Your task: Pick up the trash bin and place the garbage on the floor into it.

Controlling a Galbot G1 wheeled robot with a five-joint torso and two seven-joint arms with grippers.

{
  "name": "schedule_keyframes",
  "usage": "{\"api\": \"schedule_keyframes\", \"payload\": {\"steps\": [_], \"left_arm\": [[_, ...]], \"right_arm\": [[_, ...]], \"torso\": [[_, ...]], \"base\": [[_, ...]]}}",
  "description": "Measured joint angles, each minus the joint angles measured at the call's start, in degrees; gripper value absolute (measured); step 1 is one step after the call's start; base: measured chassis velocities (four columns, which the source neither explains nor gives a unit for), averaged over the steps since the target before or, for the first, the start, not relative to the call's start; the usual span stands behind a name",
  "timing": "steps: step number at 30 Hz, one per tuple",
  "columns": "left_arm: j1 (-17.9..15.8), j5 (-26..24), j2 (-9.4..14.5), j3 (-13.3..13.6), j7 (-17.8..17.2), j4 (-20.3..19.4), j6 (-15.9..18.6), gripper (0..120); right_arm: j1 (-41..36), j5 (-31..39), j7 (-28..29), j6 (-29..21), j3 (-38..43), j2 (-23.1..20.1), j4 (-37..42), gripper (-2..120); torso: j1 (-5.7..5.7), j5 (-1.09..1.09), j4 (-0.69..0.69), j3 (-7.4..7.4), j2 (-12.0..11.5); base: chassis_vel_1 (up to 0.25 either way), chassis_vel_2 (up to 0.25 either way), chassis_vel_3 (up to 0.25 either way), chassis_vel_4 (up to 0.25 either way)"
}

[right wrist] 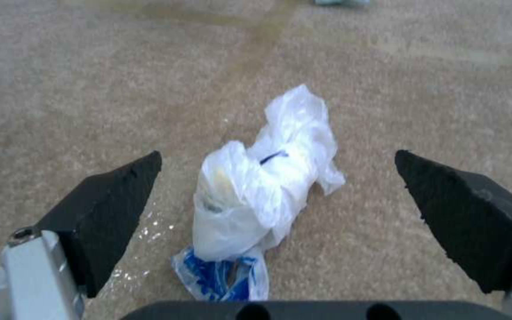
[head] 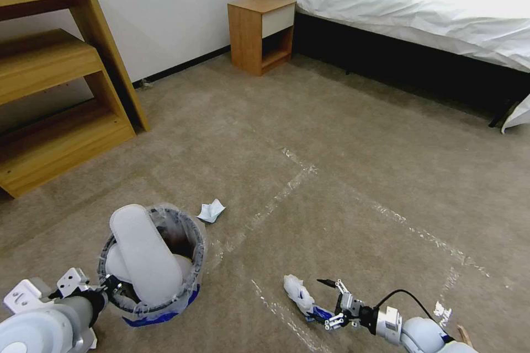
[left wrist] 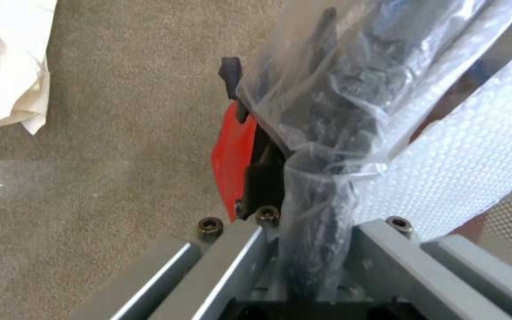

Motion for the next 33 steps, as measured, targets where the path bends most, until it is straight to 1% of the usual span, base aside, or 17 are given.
{"api": "schedule_keyframes", "payload": {"steps": [8, 19, 33], "left_arm": [[0.12, 0.20, -0.11, 0.22, 0.05, 0.00, 0.02, 0], [0.24, 0.19, 0.08, 0.21, 0.12, -0.08, 0.02, 0], [0.61, 0.26, -0.07, 0.39, 0.22, -0.39, 0.01, 0]], "right_arm": [[0.25, -0.66, -0.02, -0.04, 0.72, 2.71, -3.63, 100], [1.19, -0.07, 0.06, -0.93, 1.06, 3.85, -4.74, 100], [3.52, 1.38, 0.33, -2.57, -0.36, 5.82, -7.03, 100]], "torso": [[0.00, 0.02, 0.00, 0.00, 0.00], [0.00, 0.01, 0.00, 0.00, 0.00], [0.00, 0.01, 0.00, 0.00, 0.00]], "base": [[0.000, 0.000, 0.000, 0.000], [0.000, 0.000, 0.000, 0.000], [0.000, 0.000, 0.000, 0.000]]}}
